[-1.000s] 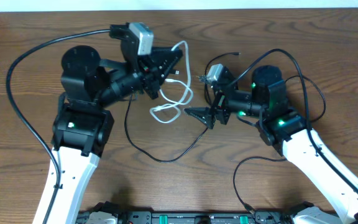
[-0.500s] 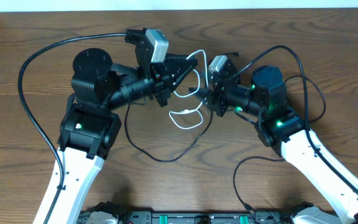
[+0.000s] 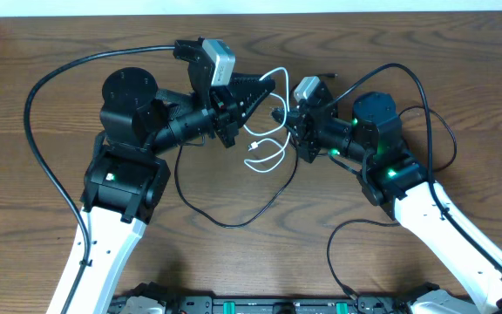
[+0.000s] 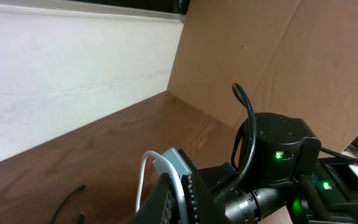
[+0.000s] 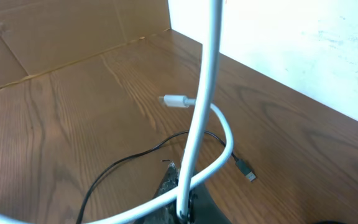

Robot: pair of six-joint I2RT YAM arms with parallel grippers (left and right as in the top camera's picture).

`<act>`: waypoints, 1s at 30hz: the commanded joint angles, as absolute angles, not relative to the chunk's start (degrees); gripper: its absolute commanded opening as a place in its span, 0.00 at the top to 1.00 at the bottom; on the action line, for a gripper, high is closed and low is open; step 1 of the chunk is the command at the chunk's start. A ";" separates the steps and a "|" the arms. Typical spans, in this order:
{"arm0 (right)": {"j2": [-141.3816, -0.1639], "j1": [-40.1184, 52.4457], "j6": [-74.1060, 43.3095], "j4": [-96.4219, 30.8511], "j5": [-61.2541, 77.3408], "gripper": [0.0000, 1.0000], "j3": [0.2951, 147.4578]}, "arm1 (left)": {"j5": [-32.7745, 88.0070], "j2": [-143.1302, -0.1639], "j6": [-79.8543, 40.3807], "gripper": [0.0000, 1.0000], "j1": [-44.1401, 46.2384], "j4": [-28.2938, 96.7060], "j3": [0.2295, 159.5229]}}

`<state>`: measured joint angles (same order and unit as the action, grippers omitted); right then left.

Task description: Untangle cables

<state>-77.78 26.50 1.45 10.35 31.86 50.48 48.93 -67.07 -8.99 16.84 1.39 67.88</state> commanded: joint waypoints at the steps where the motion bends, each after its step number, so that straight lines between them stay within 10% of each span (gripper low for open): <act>1: -77.60 26.65 0.82 10.79 31.59 0.99 50.61 | 48.36 -67.00 -8.62 0.69 16.95 1.02 68.49; 5: -77.58 25.98 -1.32 13.91 31.59 0.99 50.61 | 48.36 -67.00 -8.62 0.13 16.95 1.23 68.49; 30: -77.58 -8.80 -14.15 50.41 27.00 0.99 50.61 | 45.98 -67.02 -8.62 0.10 16.95 10.24 68.49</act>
